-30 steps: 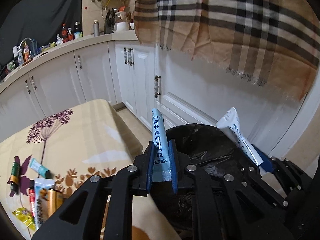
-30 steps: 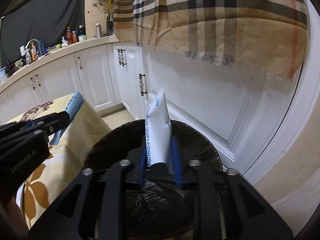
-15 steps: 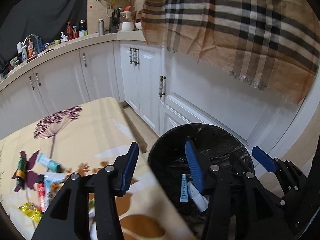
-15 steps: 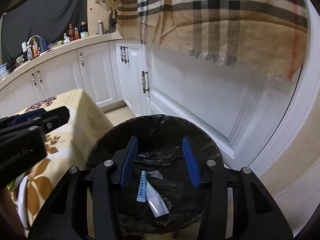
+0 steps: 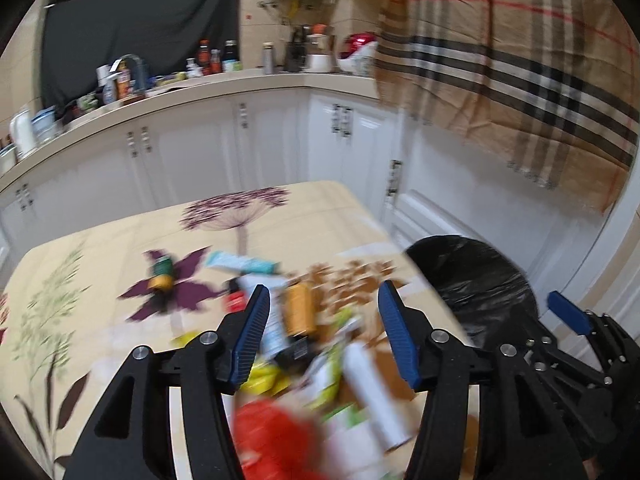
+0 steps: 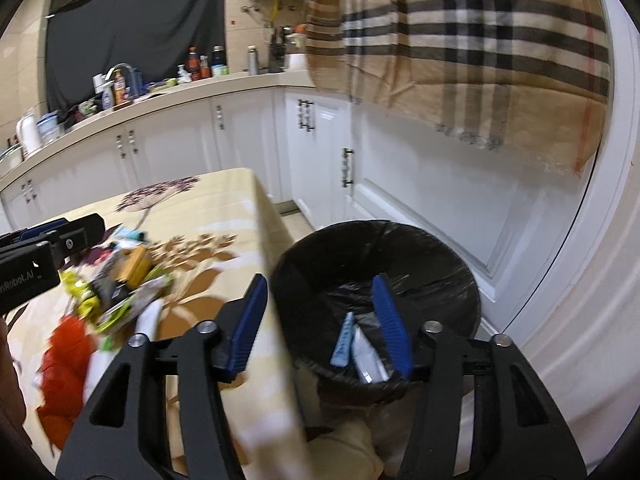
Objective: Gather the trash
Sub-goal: 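Return the right tool to the table and grasp the white-green plastic bag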
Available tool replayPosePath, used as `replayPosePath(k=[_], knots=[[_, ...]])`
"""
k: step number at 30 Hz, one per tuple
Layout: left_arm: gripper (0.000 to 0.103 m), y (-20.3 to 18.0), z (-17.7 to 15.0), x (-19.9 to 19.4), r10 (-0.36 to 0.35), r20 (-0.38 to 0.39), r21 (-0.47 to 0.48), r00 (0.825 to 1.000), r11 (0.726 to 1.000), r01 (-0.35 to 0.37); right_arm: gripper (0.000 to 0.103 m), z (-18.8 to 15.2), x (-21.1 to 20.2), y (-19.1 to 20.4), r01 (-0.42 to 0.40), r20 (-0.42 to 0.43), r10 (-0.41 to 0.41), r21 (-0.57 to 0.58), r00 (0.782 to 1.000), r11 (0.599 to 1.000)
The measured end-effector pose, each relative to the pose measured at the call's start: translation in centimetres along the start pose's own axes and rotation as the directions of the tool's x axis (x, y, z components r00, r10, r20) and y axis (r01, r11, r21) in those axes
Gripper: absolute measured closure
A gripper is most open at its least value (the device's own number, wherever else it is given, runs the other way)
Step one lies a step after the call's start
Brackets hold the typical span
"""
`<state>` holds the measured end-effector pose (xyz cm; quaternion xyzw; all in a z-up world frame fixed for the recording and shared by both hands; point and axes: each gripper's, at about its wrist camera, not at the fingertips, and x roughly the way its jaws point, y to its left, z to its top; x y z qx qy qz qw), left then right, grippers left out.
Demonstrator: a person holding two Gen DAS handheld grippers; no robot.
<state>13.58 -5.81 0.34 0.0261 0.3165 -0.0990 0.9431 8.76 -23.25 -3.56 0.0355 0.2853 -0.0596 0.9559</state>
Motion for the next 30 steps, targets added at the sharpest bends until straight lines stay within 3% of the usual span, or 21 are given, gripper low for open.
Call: replayPosePath(k=[14,27,30], knots=[[0.047,9.0,-6.6,-4.5,0.182,-0.053,-0.111,0.982,0.976,-0.187,0.049,-3.3,-3.8,7.3,-0.155,-0.023,0.153,-0.121,0.988,0.981],[0.047,13.0,-10.2,-6.2,0.248,-0.089,-0.173,0.965,0.950,-0.260,0.051,-6.0,-3.3,11.6,-0.228,-0.104,0.211,-0.193,0.972,0.954],[0.046,13.1,-10.4,-6.1,0.239,-0.090,-0.178,0.967,0.951,-0.252,0.060,-6.3,-3.1,11.8,-0.240,-0.125,0.219,-0.186,0.968,0.953]])
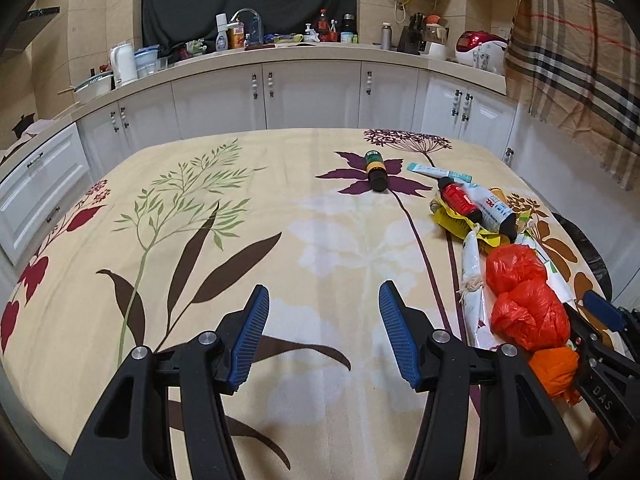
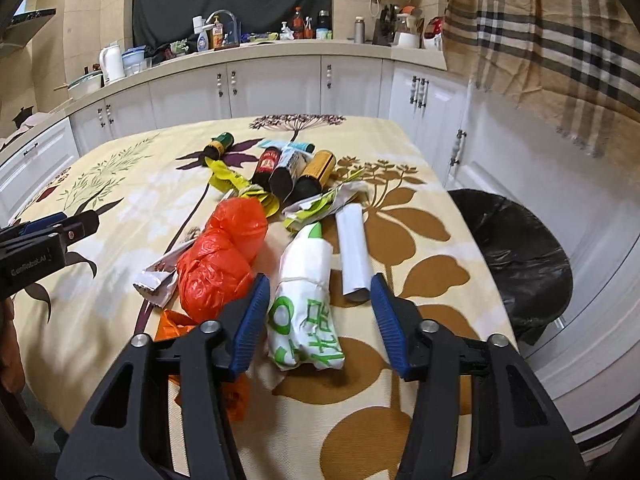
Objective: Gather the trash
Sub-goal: 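Return the right tool to the table and grasp the white-green plastic bag, then grasp the orange plastic bag with the left tool while the right tool holds the white-green bag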
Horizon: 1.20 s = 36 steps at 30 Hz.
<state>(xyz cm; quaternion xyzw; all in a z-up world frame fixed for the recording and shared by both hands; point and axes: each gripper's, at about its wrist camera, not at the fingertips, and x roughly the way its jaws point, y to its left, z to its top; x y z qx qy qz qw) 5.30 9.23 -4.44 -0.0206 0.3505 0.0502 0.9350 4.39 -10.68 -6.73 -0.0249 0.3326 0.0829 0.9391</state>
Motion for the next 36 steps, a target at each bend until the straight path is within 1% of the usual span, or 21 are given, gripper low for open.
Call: replayPosePath(k=[8,9,10,16,20,28,32,36], knots=[[0.046,-0.7,-0.3,0.0,-0.029,-0.002,0.009,1.000,1.000,0.029,0.062,0.1,0.0,-0.1,-0.017,-0.009,0.017,0.014,1.000,1.000],[0.046,-0.8,-0.4,0.0,-0.031,-0.003,0.009,1.000,0.999,0.031,0.074,0.0,0.1,-0.1,-0.024,-0.012,0.024,0.013,1.000,1.000],[0.046,-0.9,-0.4,0.0,-0.032,-0.004,0.009,0.999,0.999,0.032,0.078,0.1,0.2,0.0,-0.040,-0.022,0.040,0.009,0.999,0.999],[0.046,-1.5,-0.4,-0.2,-0.044,-0.003,0.017,0.999,0.999,0.044,0.078,0.0,0.0,0.0,-0.054,-0.016,0.055,0.013,0.998,0.998],[0.046,-2.2,-0.4,-0.5,-0.050,0.001,0.029,0.999,0.998,0.050,0.079,0.1,-0.8,-0.3,-0.053,0.009,0.053,0.013,0.999,0.998],[0.046,-4.7,-0.6,-1.5,-0.082,0.008,0.071,0.997,0.994,0.082,0.079,0.2,-2.8,-1.9,-0.011,0.065,0.009,0.024,0.998,1.000],[0.046,-6.1,-0.9,-2.2,-0.102,0.005,0.085,0.995,0.991,0.101,0.079,-0.3,-3.5,-2.9,0.003,0.081,-0.006,0.039,0.997,0.999],[0.046,-7.6,-1.4,-3.3,-0.109,0.023,0.102,0.994,0.989,0.106,0.079,-1.0,-4.5,-4.2,0.016,0.097,-0.022,0.055,0.995,0.998]])
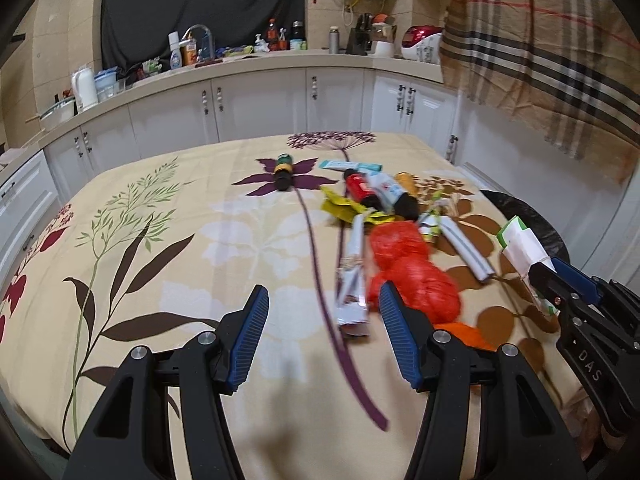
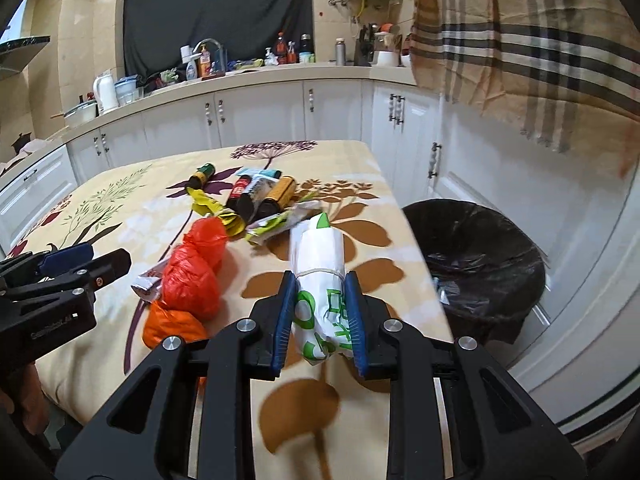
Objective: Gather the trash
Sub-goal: 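Grasp the orange plastic bag with the left tool while the right tool holds the white-green bag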
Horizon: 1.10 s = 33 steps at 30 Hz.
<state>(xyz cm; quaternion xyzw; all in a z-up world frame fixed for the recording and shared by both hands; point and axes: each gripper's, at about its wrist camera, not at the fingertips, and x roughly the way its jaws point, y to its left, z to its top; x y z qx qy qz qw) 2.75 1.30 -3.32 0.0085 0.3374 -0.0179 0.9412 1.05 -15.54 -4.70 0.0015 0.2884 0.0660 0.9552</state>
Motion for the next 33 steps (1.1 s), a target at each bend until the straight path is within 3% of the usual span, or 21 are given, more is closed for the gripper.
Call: replayPosePath(k=[9,12,16,19,23,33], knots=[[0.046,-3.7,-1.1,-2.4,-0.021,0.027,0.046,0.999,0.999,0.020,0.079,-1.8,-2.5,-2.6,0.020,0.028,-0.021,0.047,0.999,0.999],[0.041,-4.9,-1.5,-2.8,-0.038,0.036,0.069,0.999,0.997,0.036,0.079,-2.3,-3.2,-3.4,0.027,0.038,-0.029,0.062,0.999,0.998],[0.039,-6.4,-2.0,-2.2,-0.037,0.041,0.112,0.998,0.993,0.032,0.079,-2.7,-3.7,-4.3,0.035,0.045,-0.039,0.089,0.998,0.995],[0.039,-7.0,-2.5,-1.0,-0.042,0.002,0.134,0.999,0.990,0.041,0.079,-2.9,-3.9,-4.6,0.042,0.050,-0.047,0.100,0.998,0.994],[0.052,-7.3,-3.1,-0.1,-0.060,-0.032,0.144,0.998,0.987,0.064,0.079,-3.0,-3.8,-4.8,0.044,0.048,-0.049,0.110,0.998,0.993],[0.057,-6.7,-3.8,-1.4,-0.097,-0.017,0.144,0.995,0.985,0.098,0.079,-3.1,-3.6,-3.9,0.032,0.041,-0.036,0.093,0.999,0.995]])
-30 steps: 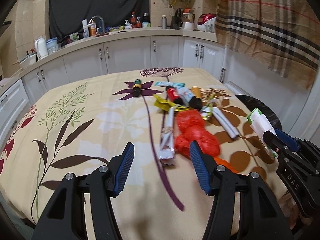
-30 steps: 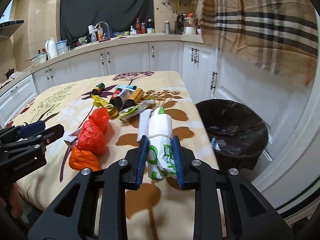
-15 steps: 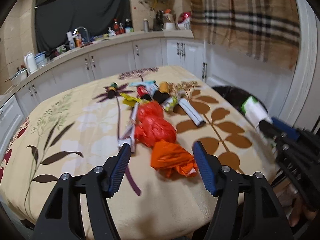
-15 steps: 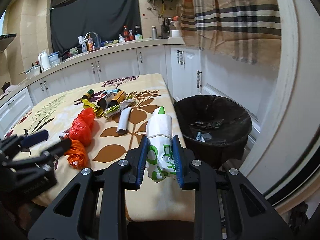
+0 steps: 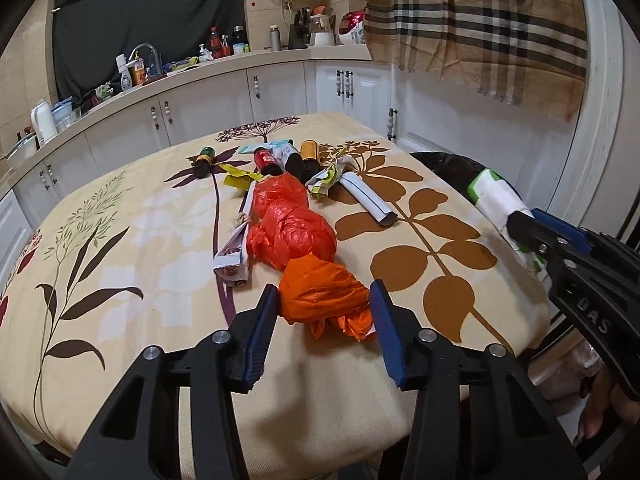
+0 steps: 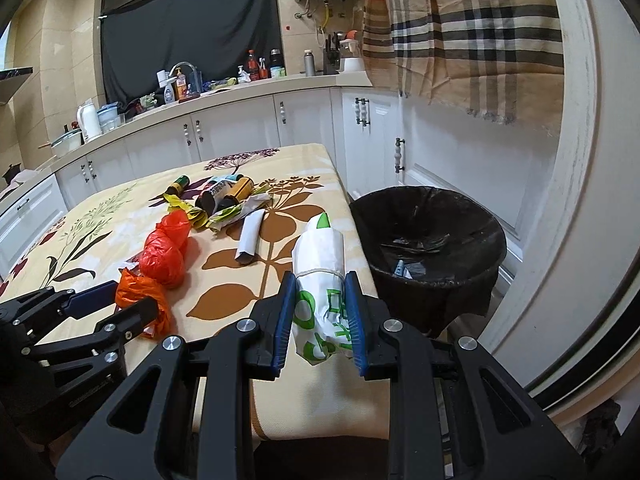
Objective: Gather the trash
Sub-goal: 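Grasp the orange plastic bag with the left tool while the right tool holds the white-green bag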
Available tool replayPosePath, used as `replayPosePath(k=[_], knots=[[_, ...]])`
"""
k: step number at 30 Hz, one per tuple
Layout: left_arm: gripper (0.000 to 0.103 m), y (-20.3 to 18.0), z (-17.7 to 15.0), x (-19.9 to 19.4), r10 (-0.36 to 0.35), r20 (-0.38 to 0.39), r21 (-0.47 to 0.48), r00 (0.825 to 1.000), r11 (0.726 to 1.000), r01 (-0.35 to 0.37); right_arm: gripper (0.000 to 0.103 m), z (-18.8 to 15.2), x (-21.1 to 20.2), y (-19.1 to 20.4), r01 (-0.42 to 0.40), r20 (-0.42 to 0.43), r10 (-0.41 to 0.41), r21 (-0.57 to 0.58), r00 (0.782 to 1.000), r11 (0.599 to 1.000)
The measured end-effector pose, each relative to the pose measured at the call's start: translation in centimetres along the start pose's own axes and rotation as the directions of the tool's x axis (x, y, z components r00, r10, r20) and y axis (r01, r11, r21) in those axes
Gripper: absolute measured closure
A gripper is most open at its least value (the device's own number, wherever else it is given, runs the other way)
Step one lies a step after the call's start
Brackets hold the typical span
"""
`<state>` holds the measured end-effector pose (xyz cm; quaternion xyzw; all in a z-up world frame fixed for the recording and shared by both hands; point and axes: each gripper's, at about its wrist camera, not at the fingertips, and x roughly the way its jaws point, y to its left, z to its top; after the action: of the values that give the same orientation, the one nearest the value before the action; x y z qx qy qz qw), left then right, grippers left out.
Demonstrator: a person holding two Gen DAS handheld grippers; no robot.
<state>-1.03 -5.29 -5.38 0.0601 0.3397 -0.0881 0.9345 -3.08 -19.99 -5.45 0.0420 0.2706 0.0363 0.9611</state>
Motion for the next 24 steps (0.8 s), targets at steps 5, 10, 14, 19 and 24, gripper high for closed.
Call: replayPosePath(k=[5,10,14,19,24], knots=[[0.095,0.3,0.6,-1.4,-0.009,0.040,0.002,0.999,1.000,0.009,0.079,0.3,-0.1,0.3,0.000,0.008,0.000,-0.004,1.000,1.000],[0.089,0.9,0.4,-0.8,-0.033,0.019,-0.029,0.999,0.999,0.034,0.079,0.3,0.0,0.4,0.000,0.002,0.000,-0.009,1.000,1.000],[0.050,1.3,0.5,-1.1,-0.032,0.039,-0.059,0.999,0.998,0.034,0.079,0.3,0.0,0.5,0.002,0.000,-0.002,-0.011,1.000,1.000],[0.041,0.7,0.7,-0.4,-0.038,0.041,-0.051,0.998,0.998,0.040,0.079,0.3,0.3,0.3,0.006,-0.005,-0.006,-0.003,1.000,1.000],[0.040,-0.1,0.3,1.3,-0.034,-0.005,-0.009,0.999,0.999,0.034,0.079,0.2,0.6,0.0,0.007,-0.010,-0.007,0.005,1.000,1.000]])
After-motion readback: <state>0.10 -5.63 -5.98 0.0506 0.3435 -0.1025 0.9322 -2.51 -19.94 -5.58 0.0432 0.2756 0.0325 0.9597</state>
